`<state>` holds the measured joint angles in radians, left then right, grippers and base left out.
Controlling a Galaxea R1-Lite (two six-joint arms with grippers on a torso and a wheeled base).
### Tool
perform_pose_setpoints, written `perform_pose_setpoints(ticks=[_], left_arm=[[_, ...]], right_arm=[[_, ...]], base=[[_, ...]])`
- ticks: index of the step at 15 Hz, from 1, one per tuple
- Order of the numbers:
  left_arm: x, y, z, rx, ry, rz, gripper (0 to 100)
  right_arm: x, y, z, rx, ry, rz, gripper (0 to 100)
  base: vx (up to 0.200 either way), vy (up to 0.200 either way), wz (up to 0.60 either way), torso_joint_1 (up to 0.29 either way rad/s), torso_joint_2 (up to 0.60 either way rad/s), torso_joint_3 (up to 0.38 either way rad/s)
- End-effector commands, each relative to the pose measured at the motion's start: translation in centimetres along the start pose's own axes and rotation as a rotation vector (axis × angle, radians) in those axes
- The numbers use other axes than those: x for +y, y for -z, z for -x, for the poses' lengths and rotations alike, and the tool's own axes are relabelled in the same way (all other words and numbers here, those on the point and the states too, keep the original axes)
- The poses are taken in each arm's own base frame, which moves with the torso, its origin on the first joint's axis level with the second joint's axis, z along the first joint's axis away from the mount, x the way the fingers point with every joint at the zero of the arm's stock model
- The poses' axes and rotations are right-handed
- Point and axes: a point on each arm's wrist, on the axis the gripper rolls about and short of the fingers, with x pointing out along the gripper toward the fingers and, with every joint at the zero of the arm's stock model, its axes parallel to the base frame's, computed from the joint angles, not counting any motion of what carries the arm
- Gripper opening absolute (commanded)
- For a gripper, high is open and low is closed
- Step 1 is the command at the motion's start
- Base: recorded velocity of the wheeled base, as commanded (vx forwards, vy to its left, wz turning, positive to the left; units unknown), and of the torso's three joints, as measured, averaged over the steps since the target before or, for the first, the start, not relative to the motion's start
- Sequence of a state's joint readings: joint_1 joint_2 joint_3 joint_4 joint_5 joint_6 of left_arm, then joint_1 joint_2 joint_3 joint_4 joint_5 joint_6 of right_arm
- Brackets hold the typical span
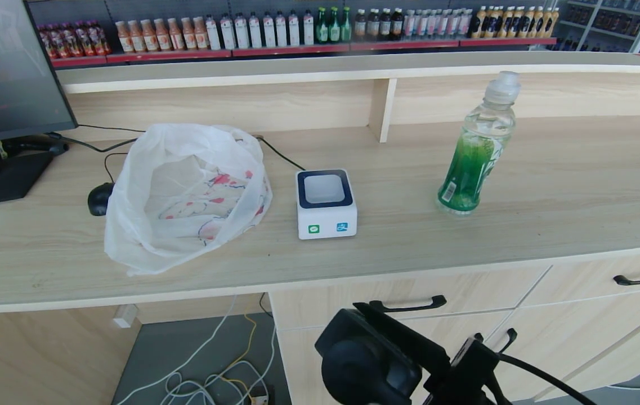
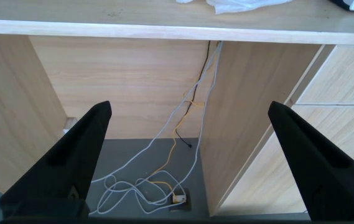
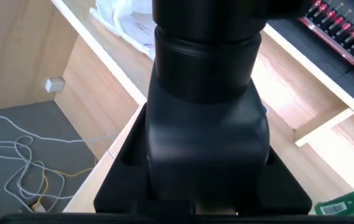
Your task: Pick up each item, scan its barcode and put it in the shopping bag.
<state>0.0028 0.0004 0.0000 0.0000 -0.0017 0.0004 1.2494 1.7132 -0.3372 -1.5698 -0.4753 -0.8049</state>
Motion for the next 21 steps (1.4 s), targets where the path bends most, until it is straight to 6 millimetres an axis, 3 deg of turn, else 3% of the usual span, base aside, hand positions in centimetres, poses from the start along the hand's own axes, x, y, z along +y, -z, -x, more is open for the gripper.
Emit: perform_pose_setpoints(ticks=[1,4,9,13,14,17,19,21], left_arm=[[0.0,0.0,0.0,-0.002,0.0,0.0,100],[0.0,0.0,0.0,0.0,0.0,0.0,100],[0.0,0.0,0.0,0.0,0.0,0.0,100],[0.0,0.0,0.0,0.0,0.0,0.0,100],[0.0,0.0,0.0,0.0,0.0,0.0,100],[0.0,0.0,0.0,0.0,0.0,0.0,100],[0.0,0.0,0.0,0.0,0.0,0.0,100],[0.0,0.0,0.0,0.0,0.0,0.0,100]], right_arm=[[0.3,0.6,0.1,0.042,0.009,-0.019,0],[0.3,1.3,0.6,0.143,0.08,-0.077,0],[0.0,2.2,1.8,0.17,0.075,-0.157,0],[-0.4,1.9,0.3,0.169,0.142,-0.214,0],[-0.2,1.7,-0.1,0.142,0.141,-0.375,0],[-1.1,2.8,-0.6,0.169,0.193,-0.434,0],[-2.8,3.2,-2.0,0.152,0.28,-0.492,0],[-6.4,3.7,-4.9,0.078,0.396,-0.51,0]], base=[[0.0,0.0,0.0,0.0,0.0,0.0],[0.0,0.0,0.0,0.0,0.0,0.0],[0.0,0.0,0.0,0.0,0.0,0.0],[0.0,0.0,0.0,0.0,0.0,0.0],[0.0,0.0,0.0,0.0,0.0,0.0],[0.0,0.0,0.0,0.0,0.0,0.0],[0.0,0.0,0.0,0.0,0.0,0.0],[0.0,0.0,0.0,0.0,0.0,0.0]])
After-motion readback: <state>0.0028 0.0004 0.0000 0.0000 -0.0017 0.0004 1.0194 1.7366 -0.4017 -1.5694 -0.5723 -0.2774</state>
